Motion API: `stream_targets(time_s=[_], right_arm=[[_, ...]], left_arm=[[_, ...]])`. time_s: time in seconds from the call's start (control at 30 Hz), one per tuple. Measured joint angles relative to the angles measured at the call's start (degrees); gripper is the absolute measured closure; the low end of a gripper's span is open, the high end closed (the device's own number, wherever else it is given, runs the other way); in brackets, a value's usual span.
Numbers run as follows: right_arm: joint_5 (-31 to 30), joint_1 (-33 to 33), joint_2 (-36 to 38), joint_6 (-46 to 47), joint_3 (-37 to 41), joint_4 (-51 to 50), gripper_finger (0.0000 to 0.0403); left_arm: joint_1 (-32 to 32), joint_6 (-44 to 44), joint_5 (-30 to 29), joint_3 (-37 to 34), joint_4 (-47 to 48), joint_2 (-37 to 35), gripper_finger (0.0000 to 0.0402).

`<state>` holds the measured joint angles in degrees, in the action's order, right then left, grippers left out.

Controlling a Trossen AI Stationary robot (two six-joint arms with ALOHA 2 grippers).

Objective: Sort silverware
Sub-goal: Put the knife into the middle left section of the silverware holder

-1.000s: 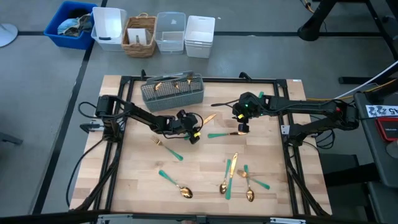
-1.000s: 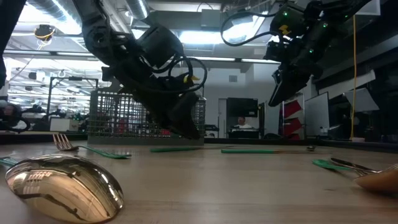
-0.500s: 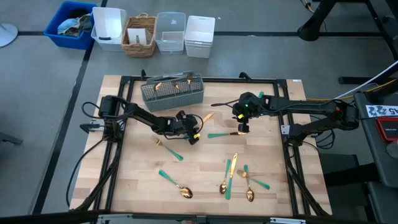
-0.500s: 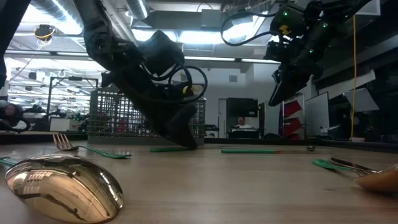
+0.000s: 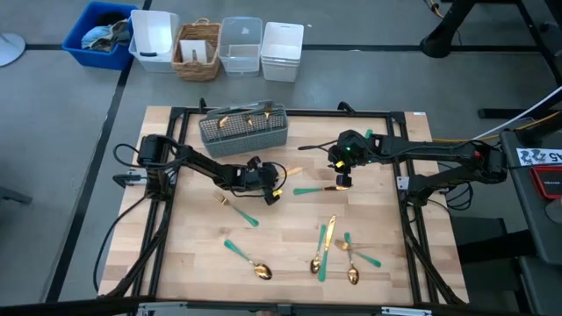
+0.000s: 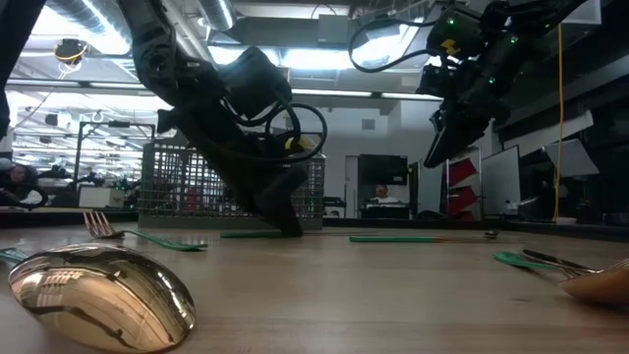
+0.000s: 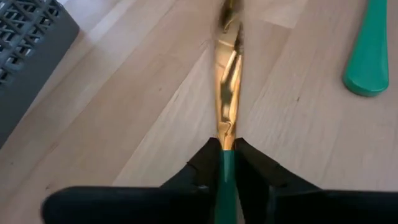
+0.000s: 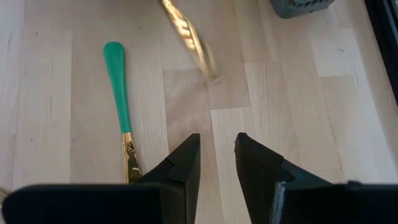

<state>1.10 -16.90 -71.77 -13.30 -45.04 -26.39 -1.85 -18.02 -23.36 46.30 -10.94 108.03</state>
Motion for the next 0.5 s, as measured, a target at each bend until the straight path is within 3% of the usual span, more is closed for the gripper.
stream_targets(time_s=[0.13,0.4,0.5], right_arm=[[0.8,0.0,0.0,0.0,0.0,0.6,0.0302],[13.4,0.1,-0.5,0.0,0.0,6.1,0.0302],[15.5,0.1,-1.4,-0.2,0.0,8.1,0.0302]], left_arm=[[0.0,-1.5,-0.3,-0.1,-0.2,0.0,0.0393],[0.0,-2.6,-0.1,-0.2,-2.5,0.1,0.0401],[-0.1,-2.4,0.2,-0.2,-2.6,0.1,0.0400]])
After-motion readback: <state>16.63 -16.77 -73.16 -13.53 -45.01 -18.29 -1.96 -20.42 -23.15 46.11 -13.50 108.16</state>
